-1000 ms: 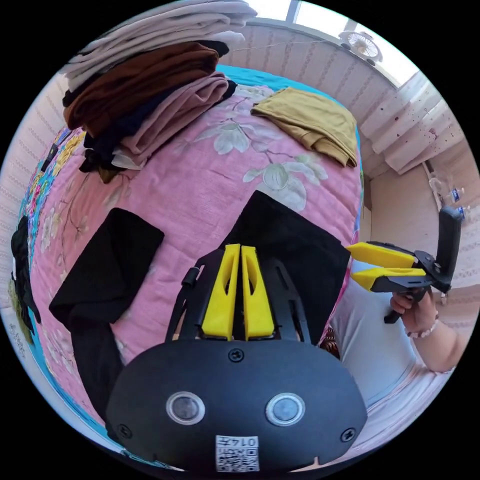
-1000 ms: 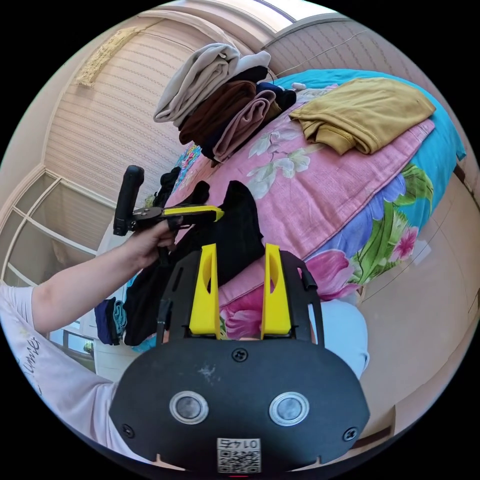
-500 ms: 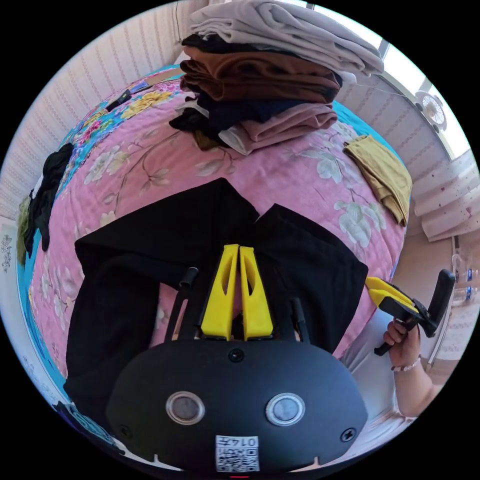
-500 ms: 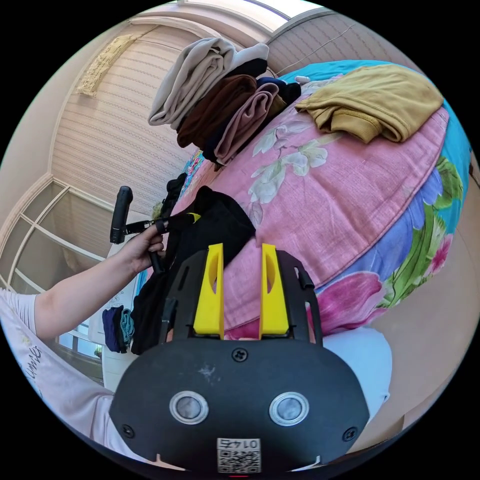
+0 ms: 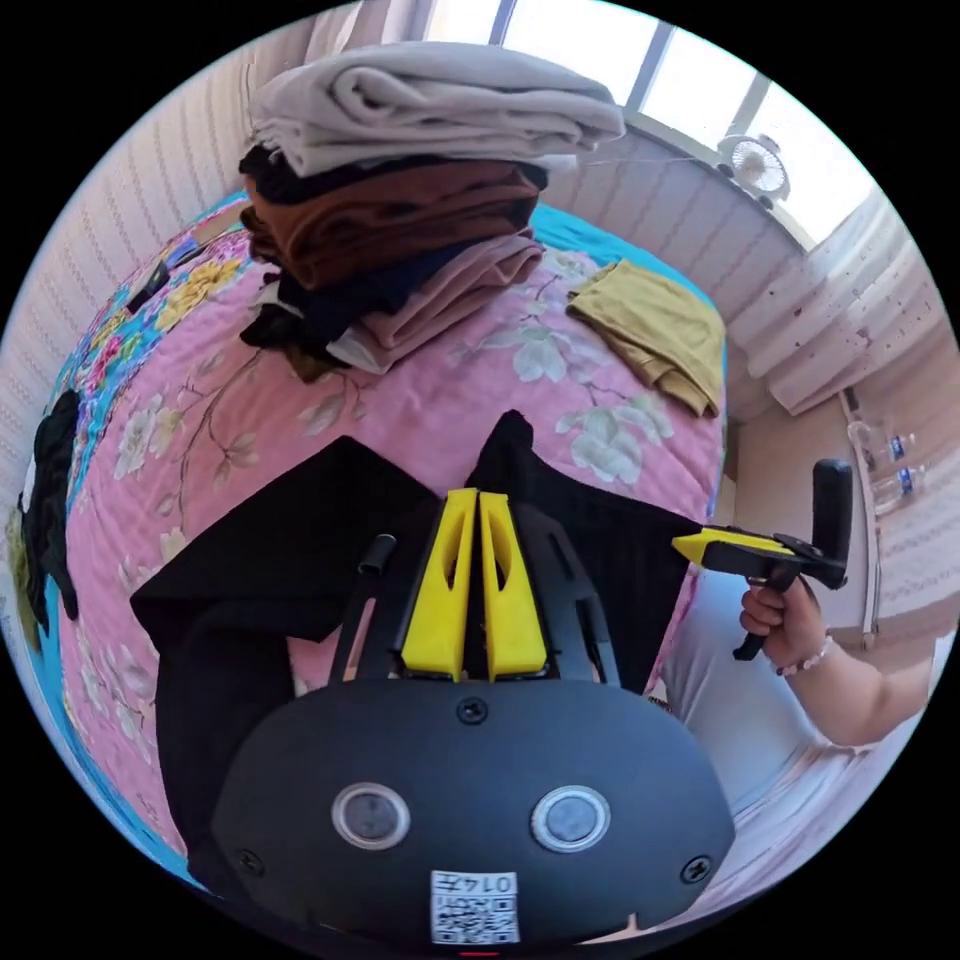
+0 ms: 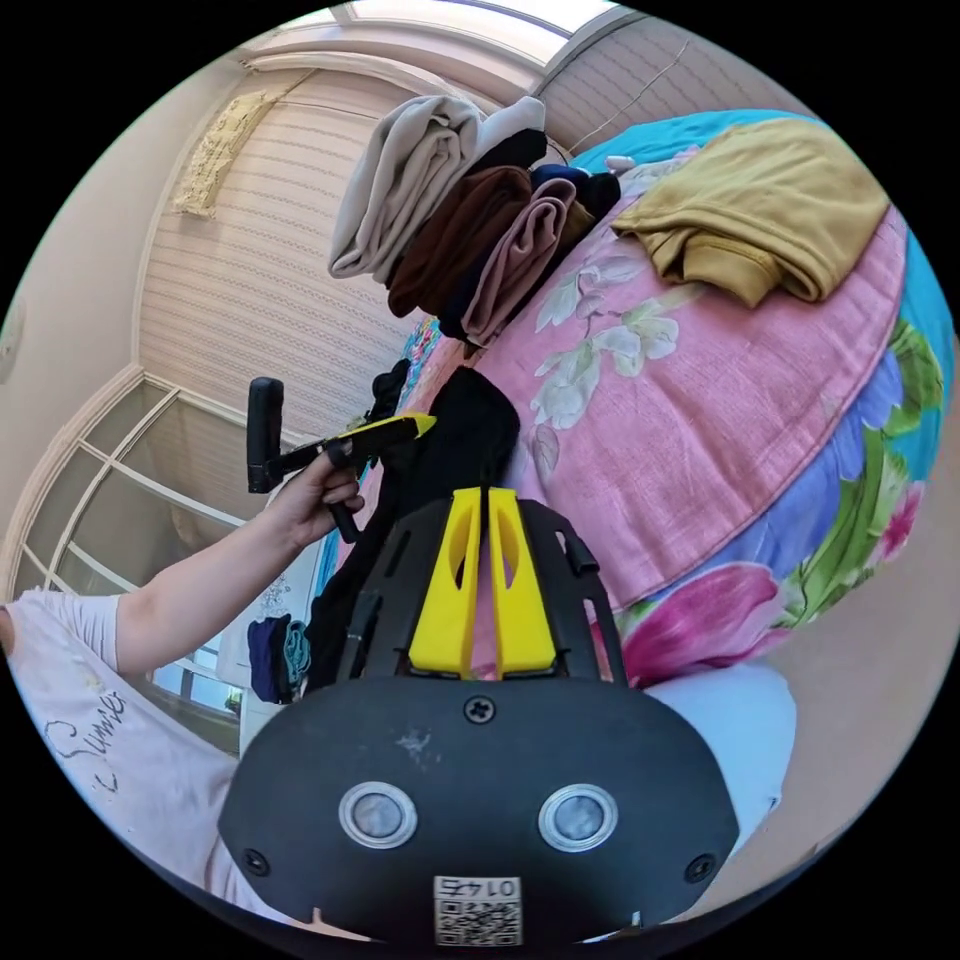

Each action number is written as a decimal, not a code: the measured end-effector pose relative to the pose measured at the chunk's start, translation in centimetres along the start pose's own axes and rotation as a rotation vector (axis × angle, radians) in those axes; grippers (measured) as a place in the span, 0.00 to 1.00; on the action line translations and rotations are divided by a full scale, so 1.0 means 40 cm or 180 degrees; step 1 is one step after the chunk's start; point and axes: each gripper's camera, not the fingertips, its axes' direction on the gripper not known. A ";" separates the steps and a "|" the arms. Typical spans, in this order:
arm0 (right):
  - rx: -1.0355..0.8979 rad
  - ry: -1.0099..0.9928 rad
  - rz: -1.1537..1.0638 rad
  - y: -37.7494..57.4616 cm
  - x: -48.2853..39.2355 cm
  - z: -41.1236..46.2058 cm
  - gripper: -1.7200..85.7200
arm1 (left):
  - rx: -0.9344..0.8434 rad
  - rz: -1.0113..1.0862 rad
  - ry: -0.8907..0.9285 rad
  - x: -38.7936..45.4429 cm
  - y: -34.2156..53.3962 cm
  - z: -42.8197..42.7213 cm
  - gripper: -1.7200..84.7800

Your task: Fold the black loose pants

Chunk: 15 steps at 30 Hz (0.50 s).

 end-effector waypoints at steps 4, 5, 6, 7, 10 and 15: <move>0.0038 0.0003 0.0182 0.032 0.016 -0.113 0.03 | 0.0113 0.0481 0.0076 0.081 -0.013 0.002 0.01; -0.0034 0.0044 0.0338 0.042 0.036 -0.128 0.03 | -0.0086 0.0494 0.0133 0.091 -0.013 0.035 0.01; -0.0078 0.0085 0.0411 0.046 0.047 -0.132 0.03 | -0.0221 0.0480 0.0169 0.093 -0.013 0.054 0.01; -0.0140 0.0192 0.0515 0.054 0.063 -0.137 0.03 | -0.0455 0.0421 0.0164 0.093 -0.010 0.086 0.01; -0.0185 0.0179 0.0558 0.051 0.068 -0.143 0.03 | -0.0475 0.0289 0.0126 0.085 -0.005 0.087 0.02; -0.0286 0.0334 0.0521 0.025 0.053 -0.110 0.03 | -0.0384 0.0316 0.0032 0.094 -0.038 0.070 0.05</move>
